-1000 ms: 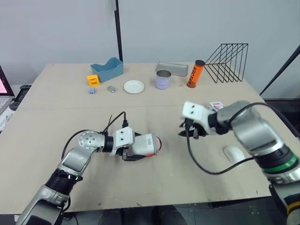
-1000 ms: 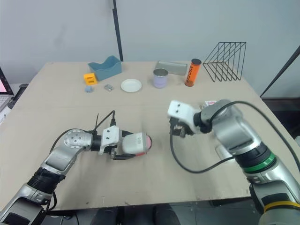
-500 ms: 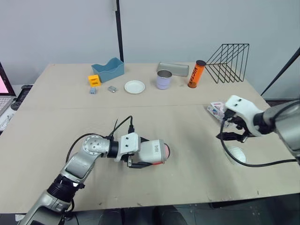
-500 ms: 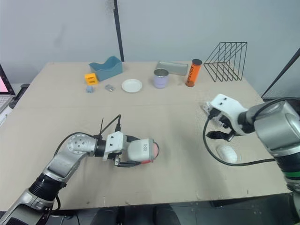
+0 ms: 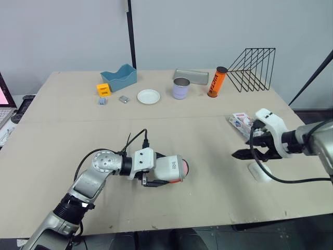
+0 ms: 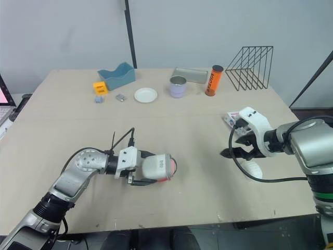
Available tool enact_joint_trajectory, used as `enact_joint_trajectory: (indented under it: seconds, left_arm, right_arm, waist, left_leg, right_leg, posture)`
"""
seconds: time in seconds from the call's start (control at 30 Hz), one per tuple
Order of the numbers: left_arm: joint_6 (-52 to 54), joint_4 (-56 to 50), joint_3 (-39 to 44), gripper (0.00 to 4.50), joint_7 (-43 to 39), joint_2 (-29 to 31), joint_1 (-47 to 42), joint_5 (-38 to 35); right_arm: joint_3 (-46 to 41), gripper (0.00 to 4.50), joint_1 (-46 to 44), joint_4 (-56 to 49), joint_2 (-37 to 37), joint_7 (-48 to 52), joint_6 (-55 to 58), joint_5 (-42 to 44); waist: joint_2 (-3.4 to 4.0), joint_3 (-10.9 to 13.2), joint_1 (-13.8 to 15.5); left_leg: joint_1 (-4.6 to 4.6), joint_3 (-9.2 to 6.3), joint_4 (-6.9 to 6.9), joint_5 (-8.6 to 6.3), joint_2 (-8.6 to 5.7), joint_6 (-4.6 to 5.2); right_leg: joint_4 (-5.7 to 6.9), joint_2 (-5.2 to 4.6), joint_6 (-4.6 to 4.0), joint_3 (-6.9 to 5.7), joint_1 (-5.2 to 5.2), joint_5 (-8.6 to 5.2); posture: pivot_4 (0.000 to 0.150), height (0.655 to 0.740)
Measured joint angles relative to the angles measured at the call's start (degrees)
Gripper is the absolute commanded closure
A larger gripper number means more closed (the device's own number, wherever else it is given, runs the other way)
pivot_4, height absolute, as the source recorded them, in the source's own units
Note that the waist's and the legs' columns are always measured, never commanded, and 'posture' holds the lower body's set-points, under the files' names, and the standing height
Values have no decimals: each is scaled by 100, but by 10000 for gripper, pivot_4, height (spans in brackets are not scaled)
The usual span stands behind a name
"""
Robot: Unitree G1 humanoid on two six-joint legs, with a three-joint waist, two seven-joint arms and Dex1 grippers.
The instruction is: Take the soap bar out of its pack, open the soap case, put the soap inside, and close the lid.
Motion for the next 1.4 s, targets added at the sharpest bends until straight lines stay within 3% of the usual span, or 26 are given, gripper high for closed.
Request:
enact_joint_trajectory:
  seconds: [0.13, 0.23, 0.27, 0.57, 0.73, 1.27, 1.4]
  left_arm:
    - [-88, 47, 20, 10011, -4, 23, -20, -2]
    - [-101, 153, 24, 10011, -6, 20, -82, -2]
    - [-119, 185, 24, 10011, -3, 13, -127, -2]
    - [-311, 208, 24, 10011, 49, 2, -242, 10]
    - [-335, 229, 26, 10011, 47, 38, -344, 11]
    - [-297, 228, 66, 10011, 76, 37, -467, -2]
    - [-252, 207, 82, 10011, 106, 39, -465, -16]
  right_arm:
    - [-594, 1260, -74, 252, 568, -162, 845, 657]
    - [-870, 1260, 138, 598, 1059, -405, 1091, 1727]
    - [-848, 1260, 252, 838, 1353, -823, 1147, 2441]
    - [-681, 1260, 297, 992, 2183, -3009, 1164, 4470]
    - [-682, 1260, 159, 1236, 2556, -4162, 1162, 5357]
    - [-464, 1260, 88, 1663, 2969, -6391, 571, 7357]
    - [-235, 13653, 241, 1667, 2878, -6791, 203, 7792]
  waist:
    - [-2, -1, 12]
    - [-6, -1, 10]
    - [-5, -1, 1]
    - [-4, 0, -7]
    - [-4, -1, -1]
    - [-4, -1, -11]
    - [-4, -1, -11]
  left_leg:
    - [0, -1, 2, 0, -4, 0]
    - [0, -3, 1, 0, -4, 2]
    - [0, -2, 1, -1, -4, 2]
    - [-2, -5, 1, 0, -3, 5]
    - [-6, -7, 1, 0, -7, 5]
    - [-7, -7, 1, 0, -1, 9]
    - [-8, -6, 1, 0, -1, 9]
  right_leg:
    - [-1, -3, 1, 0, 4, 1]
    - [-3, -1, 1, 0, 7, 2]
    - [-3, 0, 3, 3, 6, 3]
    - [-4, 5, 11, 8, 6, 6]
    - [-5, 4, 14, 11, 7, 4]
    - [-7, 11, 15, 15, 7, 4]
    - [-7, 10, 16, 16, 7, 3]
  posture:
    - [1500, 7393]
    - [1500, 7393]
    - [1500, 7393]
    - [1500, 7393]
    - [1500, 7393]
    - [1500, 7393]
    - [1500, 7393]
